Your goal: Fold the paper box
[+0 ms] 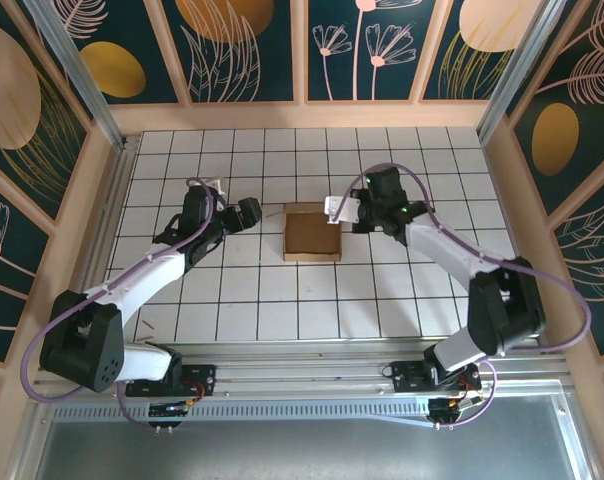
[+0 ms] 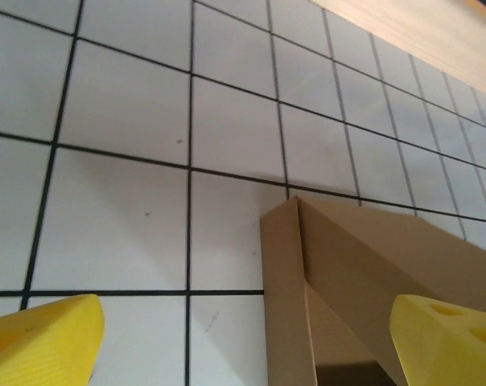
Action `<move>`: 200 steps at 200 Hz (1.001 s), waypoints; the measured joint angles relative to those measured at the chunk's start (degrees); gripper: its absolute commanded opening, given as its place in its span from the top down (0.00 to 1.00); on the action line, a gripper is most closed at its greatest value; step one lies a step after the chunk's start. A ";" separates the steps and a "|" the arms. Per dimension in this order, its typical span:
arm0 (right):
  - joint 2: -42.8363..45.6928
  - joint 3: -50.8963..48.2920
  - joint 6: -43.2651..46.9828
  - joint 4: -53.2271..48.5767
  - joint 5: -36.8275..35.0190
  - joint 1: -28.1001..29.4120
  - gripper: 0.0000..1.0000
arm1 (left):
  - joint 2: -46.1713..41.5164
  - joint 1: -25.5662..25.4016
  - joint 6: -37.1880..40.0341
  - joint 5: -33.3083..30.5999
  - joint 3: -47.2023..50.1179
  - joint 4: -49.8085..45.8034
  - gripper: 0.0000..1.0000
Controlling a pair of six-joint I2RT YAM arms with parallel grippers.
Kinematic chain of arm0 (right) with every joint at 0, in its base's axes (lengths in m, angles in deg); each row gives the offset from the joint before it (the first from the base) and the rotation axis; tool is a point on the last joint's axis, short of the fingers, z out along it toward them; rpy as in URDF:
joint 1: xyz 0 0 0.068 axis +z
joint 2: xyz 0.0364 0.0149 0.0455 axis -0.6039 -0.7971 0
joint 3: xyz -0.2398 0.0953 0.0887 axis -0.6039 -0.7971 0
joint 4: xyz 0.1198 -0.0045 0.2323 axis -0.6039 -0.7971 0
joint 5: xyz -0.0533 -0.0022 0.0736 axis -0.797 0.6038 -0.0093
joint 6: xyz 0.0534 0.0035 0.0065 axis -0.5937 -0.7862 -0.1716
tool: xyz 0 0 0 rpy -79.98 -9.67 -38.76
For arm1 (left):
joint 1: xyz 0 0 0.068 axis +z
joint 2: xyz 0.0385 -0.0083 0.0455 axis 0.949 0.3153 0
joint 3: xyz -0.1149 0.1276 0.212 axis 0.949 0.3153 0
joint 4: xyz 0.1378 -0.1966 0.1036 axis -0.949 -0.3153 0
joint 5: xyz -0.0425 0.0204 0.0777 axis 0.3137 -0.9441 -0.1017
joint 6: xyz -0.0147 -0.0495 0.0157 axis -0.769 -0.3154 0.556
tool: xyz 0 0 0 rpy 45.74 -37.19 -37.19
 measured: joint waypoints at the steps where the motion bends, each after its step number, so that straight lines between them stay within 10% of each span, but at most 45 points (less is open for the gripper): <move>1: -0.20 0.15 0.13 0.00 0.11 0.00 0.78 | 0.00 0.00 -0.07 -0.04 0.07 0.00 0.10; 25: -4.20 2.80 2.47 1.38 3.52 0.00 0.50 | 0.00 0.00 -3.56 -1.81 1.86 -0.33 0.12; 80: 1.92 -2.29 -0.74 6.73 11.23 -1.31 0.28 | 2.29 0.74 -8.41 0.22 2.54 -0.83 0.14; 126: 7.65 -9.03 -3.43 10.01 14.75 -8.39 0.30 | 9.46 2.01 -7.04 6.51 -1.57 -0.81 0.18; 200: -2.99 -7.17 -9.75 13.35 17.66 -9.86 0.65 | 16.02 3.50 -9.09 15.52 -3.69 2.60 0.19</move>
